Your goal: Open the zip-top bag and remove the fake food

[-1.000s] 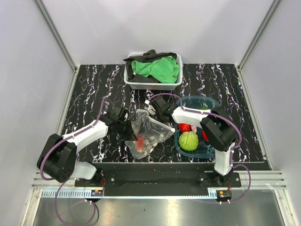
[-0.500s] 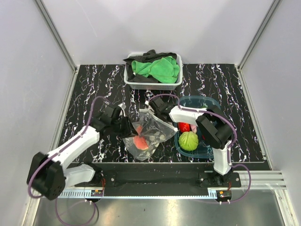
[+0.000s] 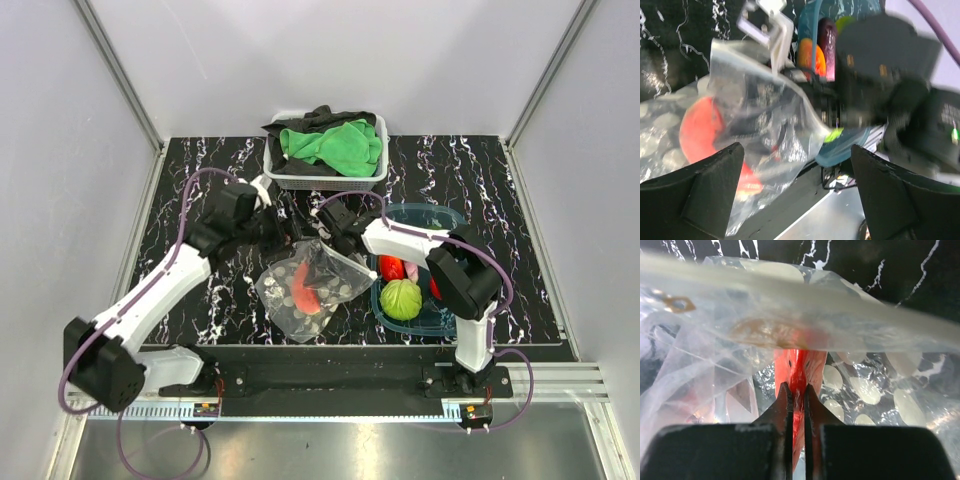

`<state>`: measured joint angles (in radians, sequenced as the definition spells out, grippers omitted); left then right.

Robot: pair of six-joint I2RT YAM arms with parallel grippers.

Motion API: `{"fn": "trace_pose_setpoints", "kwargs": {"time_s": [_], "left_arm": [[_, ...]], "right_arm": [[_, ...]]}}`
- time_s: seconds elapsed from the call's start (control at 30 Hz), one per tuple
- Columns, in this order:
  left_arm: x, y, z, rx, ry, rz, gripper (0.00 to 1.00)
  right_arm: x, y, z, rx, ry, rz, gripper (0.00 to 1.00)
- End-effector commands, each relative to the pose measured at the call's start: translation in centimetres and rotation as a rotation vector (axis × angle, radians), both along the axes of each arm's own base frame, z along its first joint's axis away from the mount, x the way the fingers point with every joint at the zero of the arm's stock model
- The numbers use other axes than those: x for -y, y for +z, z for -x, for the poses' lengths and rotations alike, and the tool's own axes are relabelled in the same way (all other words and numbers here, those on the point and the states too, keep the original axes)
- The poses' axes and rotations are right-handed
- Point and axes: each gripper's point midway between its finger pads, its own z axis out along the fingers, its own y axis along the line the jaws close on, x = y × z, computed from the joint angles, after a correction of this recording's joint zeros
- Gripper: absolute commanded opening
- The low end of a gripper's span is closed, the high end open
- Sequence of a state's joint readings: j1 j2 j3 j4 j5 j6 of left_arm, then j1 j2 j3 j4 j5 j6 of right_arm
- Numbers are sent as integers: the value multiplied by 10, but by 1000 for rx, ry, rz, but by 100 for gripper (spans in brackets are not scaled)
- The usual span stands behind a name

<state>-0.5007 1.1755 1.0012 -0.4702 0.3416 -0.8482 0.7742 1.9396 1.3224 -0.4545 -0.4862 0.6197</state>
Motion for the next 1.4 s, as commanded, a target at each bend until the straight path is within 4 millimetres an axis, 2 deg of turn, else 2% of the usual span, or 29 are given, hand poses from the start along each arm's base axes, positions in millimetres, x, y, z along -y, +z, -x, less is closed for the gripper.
{"fn": "trace_pose_setpoints", "kwargs": {"time_s": [0.0,0.1,0.27,0.3,0.47,0.5,0.6,0.63,0.67,0.73,0.9,1.03,1.2,1.37], "left_arm": [[15,7,-17,-50,25,13,90],[18,-4,-22,-100,38,-7,88],[27,-4,-32,-101,24,-19,78],[27,-6,-33,-101,21,-27,72],[31,-16,-35,-107,-14,-54,53],[32,-17,-35,-105,-20,-56,43],[31,-19,-36,-92,-35,-72,29],[31,-18,-35,-84,-41,-76,16],[29,-17,-35,-69,-49,-89,8],[23,-17,-34,-62,-47,-128,0],[5,-20,-25,-32,-78,-230,0],[-9,-25,-18,-18,-73,-286,0],[-9,-23,-12,-29,-74,-267,0],[-10,-10,-10,-10,-69,-253,0]], "right_arm": [[-3,31,-9,95,8,-29,0],[-2,34,-10,105,9,-33,0],[1,37,-8,113,13,-33,0],[1,37,-7,115,13,-31,0],[3,40,-9,140,12,-27,0],[4,41,-9,141,11,-26,0],[6,44,-10,156,6,-21,0],[8,45,-12,168,0,-15,0],[9,46,-13,177,-2,-10,0],[15,48,-17,199,-6,15,0],[40,51,-25,236,-36,45,0],[49,66,-22,284,-38,30,0],[59,71,-24,330,-53,49,0],[73,85,-28,359,-91,32,0]]}}
